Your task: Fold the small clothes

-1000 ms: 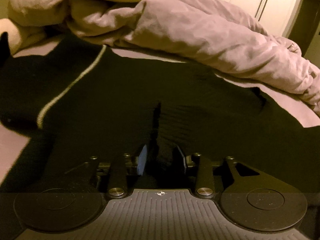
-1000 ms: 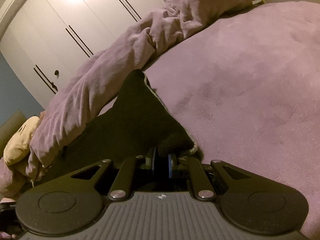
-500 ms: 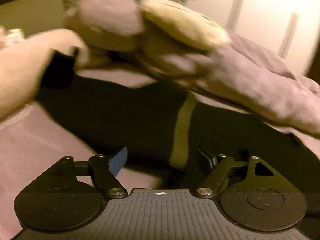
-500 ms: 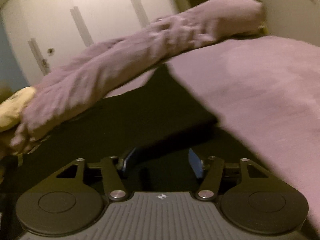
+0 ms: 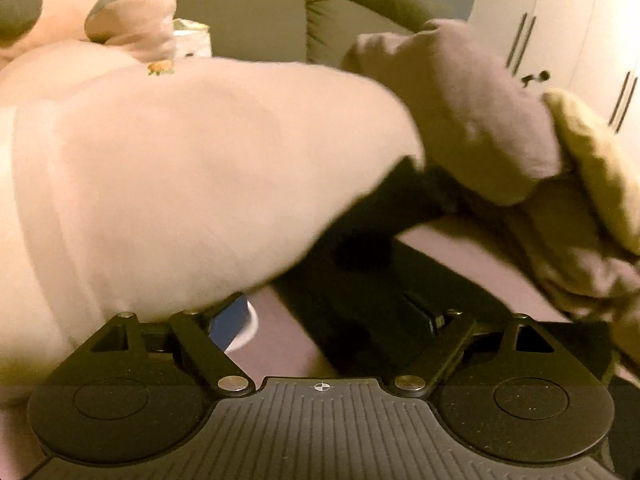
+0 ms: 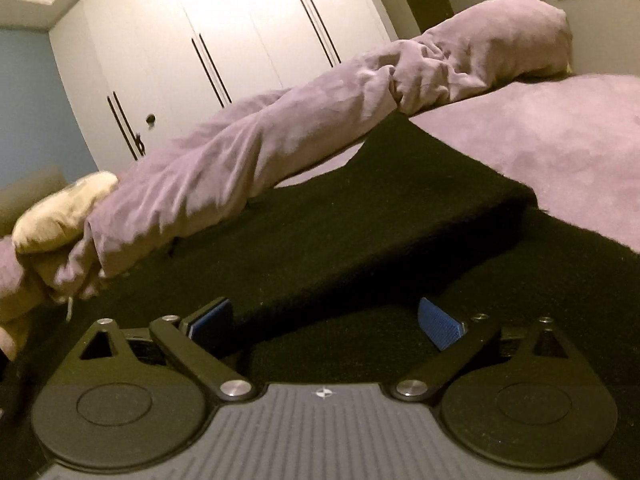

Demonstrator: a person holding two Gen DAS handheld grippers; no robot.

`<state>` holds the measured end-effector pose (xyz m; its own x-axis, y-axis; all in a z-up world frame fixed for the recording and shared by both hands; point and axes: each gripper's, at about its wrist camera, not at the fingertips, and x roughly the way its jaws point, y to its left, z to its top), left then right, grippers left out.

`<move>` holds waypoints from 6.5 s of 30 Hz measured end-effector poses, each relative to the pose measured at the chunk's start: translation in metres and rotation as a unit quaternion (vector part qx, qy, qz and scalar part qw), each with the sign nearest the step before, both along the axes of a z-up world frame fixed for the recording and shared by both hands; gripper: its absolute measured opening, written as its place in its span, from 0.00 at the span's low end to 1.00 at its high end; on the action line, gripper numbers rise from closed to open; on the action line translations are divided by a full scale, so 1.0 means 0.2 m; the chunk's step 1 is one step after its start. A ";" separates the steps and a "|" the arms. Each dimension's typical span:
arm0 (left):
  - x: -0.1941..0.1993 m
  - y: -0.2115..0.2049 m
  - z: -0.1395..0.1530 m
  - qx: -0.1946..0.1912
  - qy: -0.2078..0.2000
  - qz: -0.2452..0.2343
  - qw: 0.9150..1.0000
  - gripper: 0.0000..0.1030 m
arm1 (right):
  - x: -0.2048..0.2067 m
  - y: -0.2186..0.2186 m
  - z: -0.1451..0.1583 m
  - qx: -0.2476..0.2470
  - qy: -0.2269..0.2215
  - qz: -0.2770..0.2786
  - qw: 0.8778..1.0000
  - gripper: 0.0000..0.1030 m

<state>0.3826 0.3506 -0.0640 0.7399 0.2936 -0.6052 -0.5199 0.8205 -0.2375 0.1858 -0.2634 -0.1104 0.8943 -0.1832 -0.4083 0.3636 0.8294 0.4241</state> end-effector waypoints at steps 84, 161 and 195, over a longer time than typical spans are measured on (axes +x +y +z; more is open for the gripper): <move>-0.45 -1.33 -0.01 0.055 0.045 -0.280 0.957 0.83 | 0.41 0.11 0.52 0.044 -0.046 0.117 0.991 0.09; -0.67 -1.29 -0.05 0.035 0.111 -0.298 0.947 0.88 | 0.41 -0.43 0.28 -0.025 0.135 0.085 0.987 0.31; -1.43 -0.70 -0.10 -0.028 0.169 -0.223 0.960 0.92 | -1.24 -0.27 0.23 0.123 0.200 0.075 0.969 0.55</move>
<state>0.0975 0.2097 -0.0832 0.5437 -0.0461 -0.8380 -0.1758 0.9701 -0.1674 -0.0623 -0.3164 -0.0639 0.6638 0.0831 -0.7433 0.4232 0.7777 0.4649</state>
